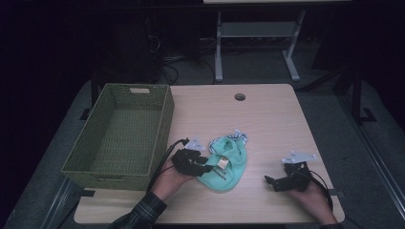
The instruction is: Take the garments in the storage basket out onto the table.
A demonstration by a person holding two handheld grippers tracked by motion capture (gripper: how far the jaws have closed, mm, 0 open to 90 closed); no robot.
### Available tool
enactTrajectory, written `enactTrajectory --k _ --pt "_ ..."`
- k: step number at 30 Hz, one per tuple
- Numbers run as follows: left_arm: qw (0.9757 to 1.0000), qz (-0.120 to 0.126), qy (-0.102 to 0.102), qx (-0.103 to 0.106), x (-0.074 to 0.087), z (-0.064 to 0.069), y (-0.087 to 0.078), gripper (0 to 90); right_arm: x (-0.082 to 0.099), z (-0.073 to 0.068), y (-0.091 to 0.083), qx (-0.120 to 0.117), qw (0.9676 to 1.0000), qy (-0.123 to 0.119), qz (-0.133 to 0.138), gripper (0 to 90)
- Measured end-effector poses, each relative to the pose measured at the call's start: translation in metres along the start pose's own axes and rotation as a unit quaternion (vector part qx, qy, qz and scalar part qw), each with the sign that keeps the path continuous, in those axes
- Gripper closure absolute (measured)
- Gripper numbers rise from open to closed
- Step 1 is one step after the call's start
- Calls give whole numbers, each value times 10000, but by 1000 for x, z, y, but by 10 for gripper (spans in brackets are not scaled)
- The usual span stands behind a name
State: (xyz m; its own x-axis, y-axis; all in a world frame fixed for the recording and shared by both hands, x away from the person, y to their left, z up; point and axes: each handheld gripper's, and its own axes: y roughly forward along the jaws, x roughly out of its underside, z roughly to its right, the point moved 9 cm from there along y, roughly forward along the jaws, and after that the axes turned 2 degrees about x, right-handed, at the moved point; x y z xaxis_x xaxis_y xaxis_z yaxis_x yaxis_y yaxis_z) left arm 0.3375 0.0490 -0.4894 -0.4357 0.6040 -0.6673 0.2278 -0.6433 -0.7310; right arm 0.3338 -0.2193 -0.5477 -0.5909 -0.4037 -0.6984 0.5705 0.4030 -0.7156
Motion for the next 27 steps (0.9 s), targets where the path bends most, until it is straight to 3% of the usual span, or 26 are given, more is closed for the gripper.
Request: enactTrajectory --k 5,9,14,18,23,27 --pt "9999 -84 73 -19 8 4 -1 783 0 0 0 2 10000 1 2 0" --pt "9996 -243 74 98 13 7 2 894 0 0 0 1 10000 4 0 0" --pt "9983 -571 101 11 26 1 16 895 0 1 0 4 10000 6 12 0" --pt "9977 -652 141 -130 28 -6 21 895 -1 3 0 44 9999 29 -108 0" --pt "9975 -680 87 -145 30 -9 24 895 -4 3 0 54 9998 24 -177 0" --pt "9975 -674 89 -172 30 -9 24 896 -16 4 -1 104 9999 -59 -65 3"
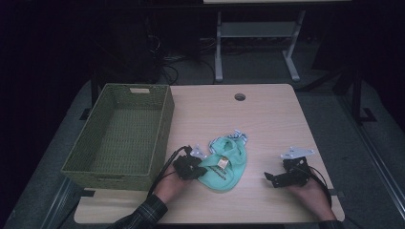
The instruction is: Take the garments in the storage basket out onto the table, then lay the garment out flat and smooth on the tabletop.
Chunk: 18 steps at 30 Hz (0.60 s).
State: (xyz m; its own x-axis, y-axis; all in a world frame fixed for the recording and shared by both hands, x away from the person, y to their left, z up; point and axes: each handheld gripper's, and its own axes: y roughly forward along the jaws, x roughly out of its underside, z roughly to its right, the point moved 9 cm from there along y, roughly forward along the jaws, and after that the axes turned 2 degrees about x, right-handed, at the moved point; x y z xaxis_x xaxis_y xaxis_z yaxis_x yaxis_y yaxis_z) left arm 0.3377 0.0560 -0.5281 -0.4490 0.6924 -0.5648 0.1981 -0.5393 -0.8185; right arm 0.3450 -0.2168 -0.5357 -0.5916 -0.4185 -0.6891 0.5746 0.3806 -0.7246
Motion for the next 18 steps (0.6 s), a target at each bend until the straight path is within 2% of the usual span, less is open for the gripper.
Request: enactTrajectory --k 1,2,3,8,9,12,13,18 --pt "10000 -25 16 -8 0 0 0 896 -6 0 -1 -62 9999 37 108 89" --pt "10000 -25 16 -8 0 0 0 896 -6 0 -1 -62 9999 37 108 89" --pt "10000 -31 12 -7 0 0 0 895 -12 0 -2 -147 9997 37 175 135" --pt "10000 -26 -19 14 0 0 0 895 -27 2 -2 -148 9993 -9 334 163" --pt "10000 -38 4 10 0 0 0 896 -35 2 -2 -213 9990 -29 383 207" --pt "10000 -41 -1 11 0 0 0 896 -42 2 0 -240 9989 -78 407 233" --pt "10000 -40 -2 12 0 0 0 896 -50 2 1 -291 9984 -61 472 273" --pt "10000 -43 0 1 0 0 0 896 -62 2 5 -378 9978 -105 528 343"
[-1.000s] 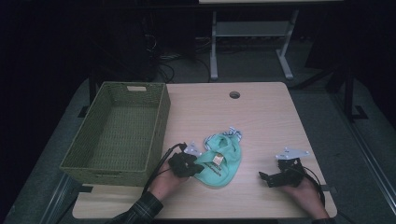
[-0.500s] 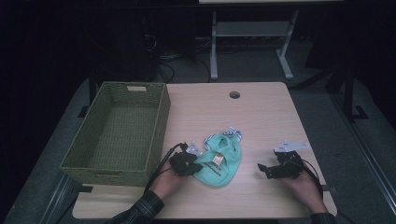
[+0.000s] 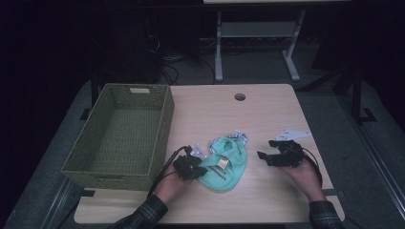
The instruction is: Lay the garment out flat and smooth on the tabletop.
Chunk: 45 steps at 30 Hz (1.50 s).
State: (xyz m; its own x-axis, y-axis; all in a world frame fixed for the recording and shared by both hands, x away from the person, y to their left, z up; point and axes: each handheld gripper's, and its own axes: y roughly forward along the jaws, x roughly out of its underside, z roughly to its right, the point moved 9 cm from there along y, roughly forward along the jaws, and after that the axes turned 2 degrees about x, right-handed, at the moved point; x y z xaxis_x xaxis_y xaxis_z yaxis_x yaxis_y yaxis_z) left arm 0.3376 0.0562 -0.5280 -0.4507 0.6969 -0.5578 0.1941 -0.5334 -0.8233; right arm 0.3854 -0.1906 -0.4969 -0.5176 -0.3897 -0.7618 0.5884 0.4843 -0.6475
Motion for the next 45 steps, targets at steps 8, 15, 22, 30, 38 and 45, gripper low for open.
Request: enactTrajectory --k 8,15,22,30,38,45 --pt "10000 -10 -24 17 0 -1 0 896 -17 -1 13 -187 9998 -63 34 512" --pt "10000 -6 -43 27 0 -1 0 897 -24 -1 25 -259 9996 -65 -41 593" --pt "10000 -5 -66 44 0 0 0 897 -32 3 36 -290 9996 -60 -46 652" --pt "10000 -16 -75 52 0 0 0 897 -36 5 54 -378 9992 -39 -114 685" --pt "10000 2 -65 44 0 0 0 897 -38 -2 74 -546 9982 7 -240 705" --pt "10000 -15 -62 43 0 0 0 897 -34 -6 87 -606 9974 72 -374 721"
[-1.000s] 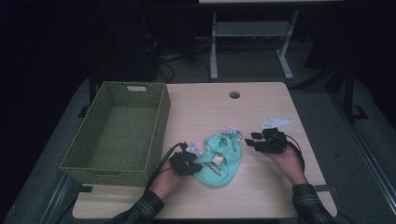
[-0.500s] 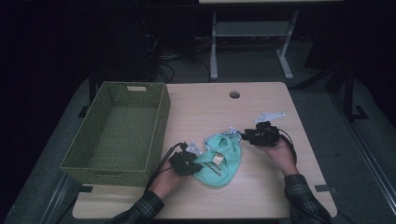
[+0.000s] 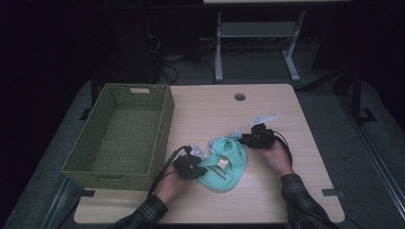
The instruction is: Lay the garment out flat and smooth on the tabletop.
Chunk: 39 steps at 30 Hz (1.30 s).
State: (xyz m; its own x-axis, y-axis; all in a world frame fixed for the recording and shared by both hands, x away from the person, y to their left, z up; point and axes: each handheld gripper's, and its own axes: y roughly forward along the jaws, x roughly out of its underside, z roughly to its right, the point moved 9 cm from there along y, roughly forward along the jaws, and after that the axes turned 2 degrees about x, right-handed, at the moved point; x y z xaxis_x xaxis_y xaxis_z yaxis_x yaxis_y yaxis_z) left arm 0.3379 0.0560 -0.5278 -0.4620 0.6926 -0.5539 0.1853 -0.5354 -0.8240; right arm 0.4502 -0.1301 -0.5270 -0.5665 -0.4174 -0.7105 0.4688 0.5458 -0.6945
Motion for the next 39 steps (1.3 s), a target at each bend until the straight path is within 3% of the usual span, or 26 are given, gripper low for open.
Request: enactTrajectory --k 4,8,11,21,33,39 --pt "10000 1 -3 -1 0 0 0 897 5 0 5 59 9998 -92 -142 774" --pt "10000 2 -4 0 0 0 0 897 6 -2 6 48 9998 -107 -135 872" --pt "10000 5 -1 2 0 0 0 897 5 -2 5 94 9997 -177 -120 892" --pt "10000 3 -11 0 0 0 0 897 2 11 -11 259 9996 -51 83 896" --pt "10000 14 -23 -18 0 0 0 898 22 36 -22 612 9980 129 -113 897" --pt "10000 7 -26 -9 0 0 0 897 24 37 -28 489 9986 216 -41 869"
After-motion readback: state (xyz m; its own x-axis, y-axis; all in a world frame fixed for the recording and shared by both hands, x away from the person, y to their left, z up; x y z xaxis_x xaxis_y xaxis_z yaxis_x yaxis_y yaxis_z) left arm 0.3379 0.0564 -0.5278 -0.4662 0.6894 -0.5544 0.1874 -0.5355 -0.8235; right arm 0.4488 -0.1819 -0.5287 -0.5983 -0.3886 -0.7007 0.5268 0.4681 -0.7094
